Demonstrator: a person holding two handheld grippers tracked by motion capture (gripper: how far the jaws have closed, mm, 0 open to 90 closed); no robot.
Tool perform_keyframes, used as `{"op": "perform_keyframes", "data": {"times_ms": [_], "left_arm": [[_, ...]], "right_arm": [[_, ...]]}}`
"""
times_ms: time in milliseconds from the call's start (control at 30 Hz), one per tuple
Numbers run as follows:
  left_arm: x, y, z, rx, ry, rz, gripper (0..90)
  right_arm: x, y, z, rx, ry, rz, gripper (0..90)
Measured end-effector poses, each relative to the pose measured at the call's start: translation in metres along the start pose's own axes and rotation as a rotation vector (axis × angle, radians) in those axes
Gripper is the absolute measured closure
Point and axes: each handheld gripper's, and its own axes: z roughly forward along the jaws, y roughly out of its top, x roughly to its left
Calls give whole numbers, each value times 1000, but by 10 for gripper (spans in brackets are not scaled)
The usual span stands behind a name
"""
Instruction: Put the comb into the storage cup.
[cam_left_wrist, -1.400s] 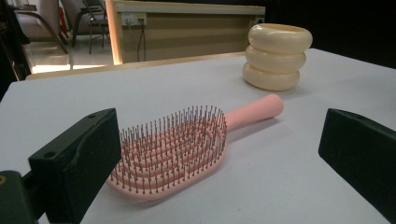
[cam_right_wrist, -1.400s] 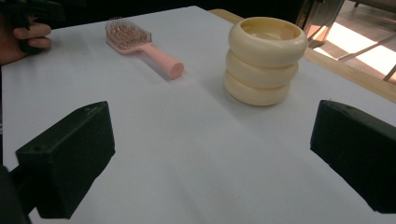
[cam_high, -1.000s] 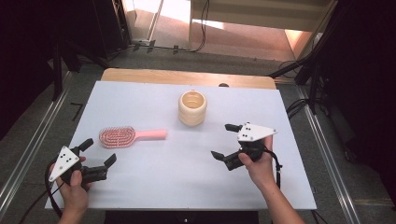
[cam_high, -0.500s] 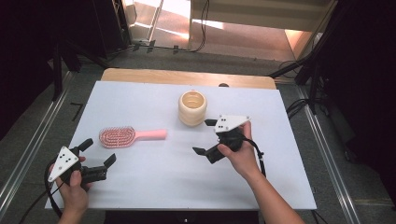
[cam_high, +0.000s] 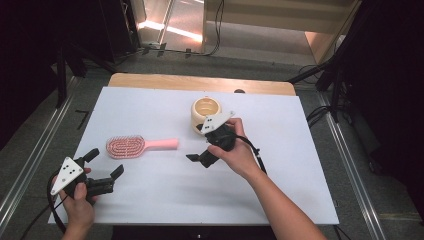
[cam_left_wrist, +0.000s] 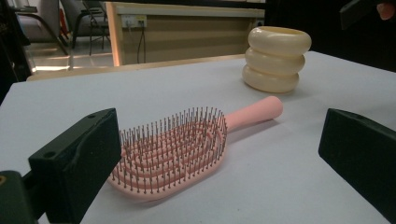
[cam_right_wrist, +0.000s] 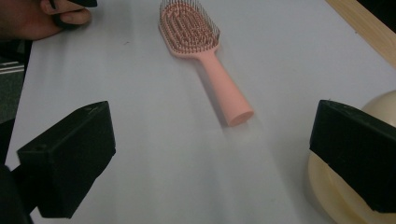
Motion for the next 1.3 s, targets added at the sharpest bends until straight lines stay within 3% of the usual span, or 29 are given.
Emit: {"op": "perform_keyframes", "data": {"times_ms": [300, 600, 1300], "left_arm": [[2, 0, -1, -5, 4, -9, 0], [1, 0, -1, -5, 2, -7, 0], [0, 0, -1, -4, 0, -3, 0]], "right_arm": [[-11, 20, 22, 18, 15, -17, 0], [-20, 30, 44, 73, 31, -28, 0], [-27, 50, 91, 170, 92, -63, 0]]}}
